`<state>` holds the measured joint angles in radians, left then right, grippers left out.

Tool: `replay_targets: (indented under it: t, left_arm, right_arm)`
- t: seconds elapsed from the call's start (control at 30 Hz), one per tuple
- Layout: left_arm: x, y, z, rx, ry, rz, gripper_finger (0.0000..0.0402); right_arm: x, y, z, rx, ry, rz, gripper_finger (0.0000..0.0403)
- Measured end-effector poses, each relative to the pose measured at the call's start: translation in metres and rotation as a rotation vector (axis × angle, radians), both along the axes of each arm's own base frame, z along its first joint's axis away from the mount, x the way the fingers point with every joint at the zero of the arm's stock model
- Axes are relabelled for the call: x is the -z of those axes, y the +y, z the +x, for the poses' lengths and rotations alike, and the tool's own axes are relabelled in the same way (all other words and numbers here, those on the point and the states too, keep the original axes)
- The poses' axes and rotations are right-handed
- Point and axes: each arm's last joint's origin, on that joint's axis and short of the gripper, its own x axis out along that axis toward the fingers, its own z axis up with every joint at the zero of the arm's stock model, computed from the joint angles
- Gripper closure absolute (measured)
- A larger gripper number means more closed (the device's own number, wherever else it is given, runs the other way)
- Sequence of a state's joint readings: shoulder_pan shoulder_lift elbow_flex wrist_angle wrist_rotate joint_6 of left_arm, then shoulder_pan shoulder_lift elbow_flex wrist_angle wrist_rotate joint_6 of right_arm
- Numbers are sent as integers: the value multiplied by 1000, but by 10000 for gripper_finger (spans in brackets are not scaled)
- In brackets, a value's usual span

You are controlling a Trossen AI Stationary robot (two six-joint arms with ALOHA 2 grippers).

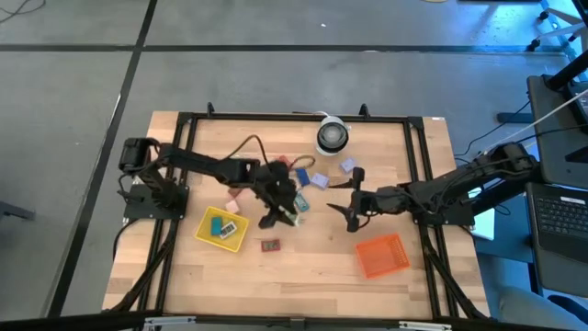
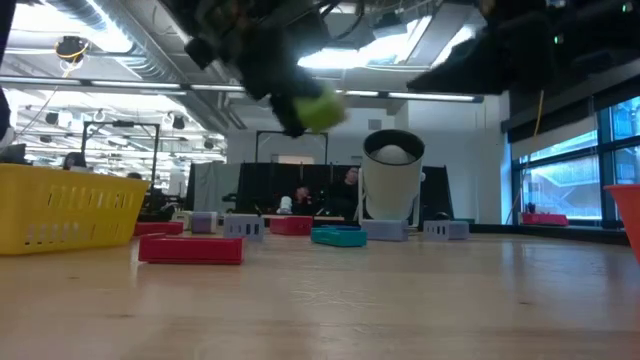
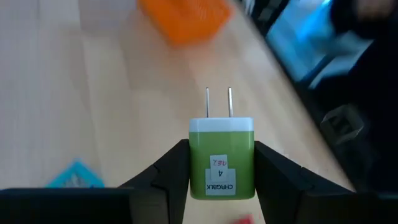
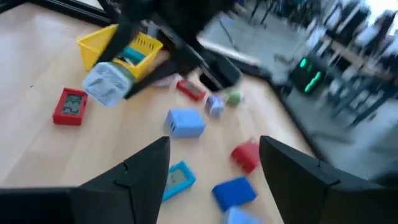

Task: Pick & Place Office items
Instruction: Put the bottom light green charger adapter into the orange bin

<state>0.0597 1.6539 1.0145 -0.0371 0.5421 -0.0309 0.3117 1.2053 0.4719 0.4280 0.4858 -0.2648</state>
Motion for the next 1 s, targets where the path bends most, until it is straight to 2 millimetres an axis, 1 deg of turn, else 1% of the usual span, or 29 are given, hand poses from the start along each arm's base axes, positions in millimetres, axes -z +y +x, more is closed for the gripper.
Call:
replay_targets:
  t: [0.1, 0.2, 0.37, 0.5, 0.73, 0.9, 1.0]
  left_arm:
    - [-8, 14, 4, -6, -67, -103, 259]
    - [-15, 25, 6, -13, -121, -160, 259]
    - [-18, 37, 8, -19, -146, -244, 259]
    - [-14, 39, 15, -4, -162, -307, 259]
    - [-6, 39, 24, 21, -172, -386, 259]
    - [-7, 39, 24, 33, -168, -406, 259]
    - [-7, 38, 23, 49, -166, -414, 259]
  right_arm:
    - [-5, 4, 2, -25, 21, -41, 156]
    - [-8, 8, 2, -44, 26, -56, 156]
    - [-13, 15, 2, -89, 19, -96, 156]
    - [-20, 18, 7, -138, -5, -82, 156]
    - [-17, 26, 26, -187, 32, -76, 156]
    - [-19, 30, 41, -156, 38, -88, 156]
    - [-20, 31, 46, -151, 39, -88, 156]
